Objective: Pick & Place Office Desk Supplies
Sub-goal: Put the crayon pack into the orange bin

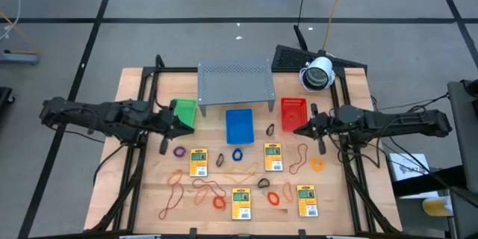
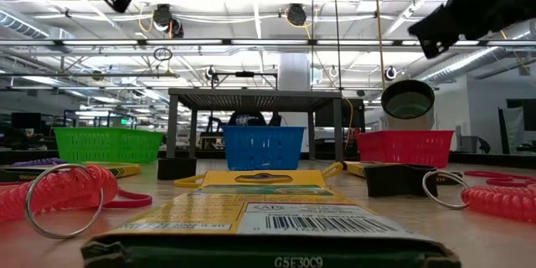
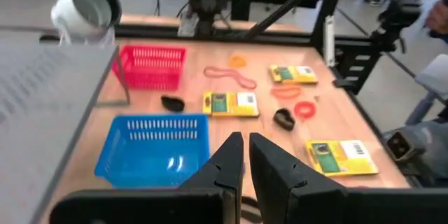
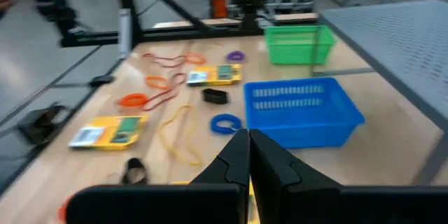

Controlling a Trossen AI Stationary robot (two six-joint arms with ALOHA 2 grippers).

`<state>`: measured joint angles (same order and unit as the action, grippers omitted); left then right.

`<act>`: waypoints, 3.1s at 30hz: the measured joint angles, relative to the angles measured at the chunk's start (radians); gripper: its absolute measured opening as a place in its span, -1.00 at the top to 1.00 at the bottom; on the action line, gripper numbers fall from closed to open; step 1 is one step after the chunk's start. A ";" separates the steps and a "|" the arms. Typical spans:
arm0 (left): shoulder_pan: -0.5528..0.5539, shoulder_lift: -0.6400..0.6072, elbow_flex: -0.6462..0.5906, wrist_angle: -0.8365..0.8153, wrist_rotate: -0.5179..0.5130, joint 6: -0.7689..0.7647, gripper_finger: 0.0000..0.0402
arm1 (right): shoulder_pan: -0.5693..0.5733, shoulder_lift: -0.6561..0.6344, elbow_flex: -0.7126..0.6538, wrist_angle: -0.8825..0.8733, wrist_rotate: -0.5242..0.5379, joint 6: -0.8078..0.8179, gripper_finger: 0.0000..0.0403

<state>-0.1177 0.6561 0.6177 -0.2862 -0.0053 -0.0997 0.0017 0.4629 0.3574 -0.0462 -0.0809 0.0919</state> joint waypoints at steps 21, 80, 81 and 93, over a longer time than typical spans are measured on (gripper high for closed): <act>0.000 0.006 -0.357 0.463 -0.003 -0.149 0.84 | 0.000 0.001 -0.044 0.005 0.025 0.135 1.00; 0.001 0.162 -0.356 0.552 -0.047 -0.169 0.84 | 0.033 0.634 -0.043 0.509 0.006 0.082 -0.10; 0.001 0.162 -0.356 0.553 -0.047 -0.169 0.84 | 0.033 0.644 -0.043 0.512 0.006 0.077 -0.10; 0.001 0.162 -0.356 0.552 -0.047 -0.167 0.84 | 0.034 0.746 0.012 0.514 0.001 0.012 -0.01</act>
<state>-0.1165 0.8177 0.2615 0.2661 -0.0525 -0.2668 0.0353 1.2091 0.3690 0.4673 -0.0794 0.1041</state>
